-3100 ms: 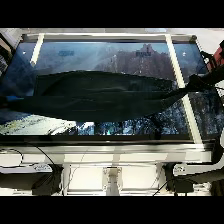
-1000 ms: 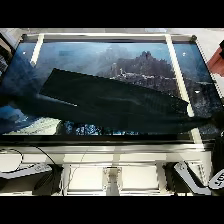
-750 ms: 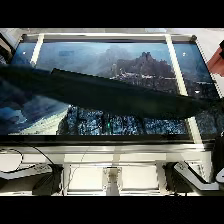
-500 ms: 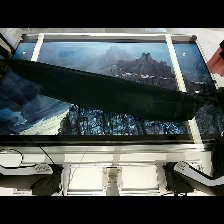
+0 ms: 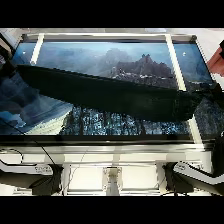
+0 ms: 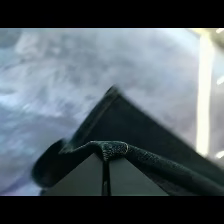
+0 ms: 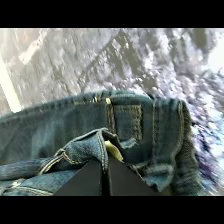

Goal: Fold the clothes and pants, and hang the long-sleeved shirts on hangers.

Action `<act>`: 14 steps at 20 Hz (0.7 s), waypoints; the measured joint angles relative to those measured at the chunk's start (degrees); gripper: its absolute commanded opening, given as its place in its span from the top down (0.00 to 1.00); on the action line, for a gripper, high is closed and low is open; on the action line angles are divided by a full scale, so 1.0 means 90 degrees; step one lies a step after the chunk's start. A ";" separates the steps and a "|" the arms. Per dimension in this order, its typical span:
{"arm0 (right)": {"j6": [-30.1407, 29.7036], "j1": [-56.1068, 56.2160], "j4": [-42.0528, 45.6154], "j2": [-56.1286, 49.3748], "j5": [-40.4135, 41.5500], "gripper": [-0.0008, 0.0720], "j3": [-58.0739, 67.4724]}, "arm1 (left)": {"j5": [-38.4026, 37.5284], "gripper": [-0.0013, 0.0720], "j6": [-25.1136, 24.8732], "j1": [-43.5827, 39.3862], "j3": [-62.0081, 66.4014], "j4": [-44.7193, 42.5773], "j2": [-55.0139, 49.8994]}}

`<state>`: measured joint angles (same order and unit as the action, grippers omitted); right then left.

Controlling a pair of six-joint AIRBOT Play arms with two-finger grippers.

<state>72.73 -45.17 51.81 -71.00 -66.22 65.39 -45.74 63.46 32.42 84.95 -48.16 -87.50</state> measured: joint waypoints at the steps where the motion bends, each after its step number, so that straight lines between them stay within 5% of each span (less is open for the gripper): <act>1: 0.0015 -0.0010 0.0206 0.0104 -0.0112 0.97 0.0015 | -0.0114 0.95 0.0143 0.0015 0.0032 -0.0308 0.0027; 6: 0.0197 -0.0374 0.1333 0.0908 -0.0593 0.97 -0.0170 | -0.0845 0.95 0.0542 0.0248 0.0100 -0.1627 0.0202; 14: -0.0129 -0.1117 0.1761 0.1273 -0.1141 0.97 -0.0748 | -0.1778 0.95 0.0697 0.0573 0.0114 -0.2239 0.0294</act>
<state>71.57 -55.22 67.66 -59.55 -76.49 58.65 -61.73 69.73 37.58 85.97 -68.31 -84.86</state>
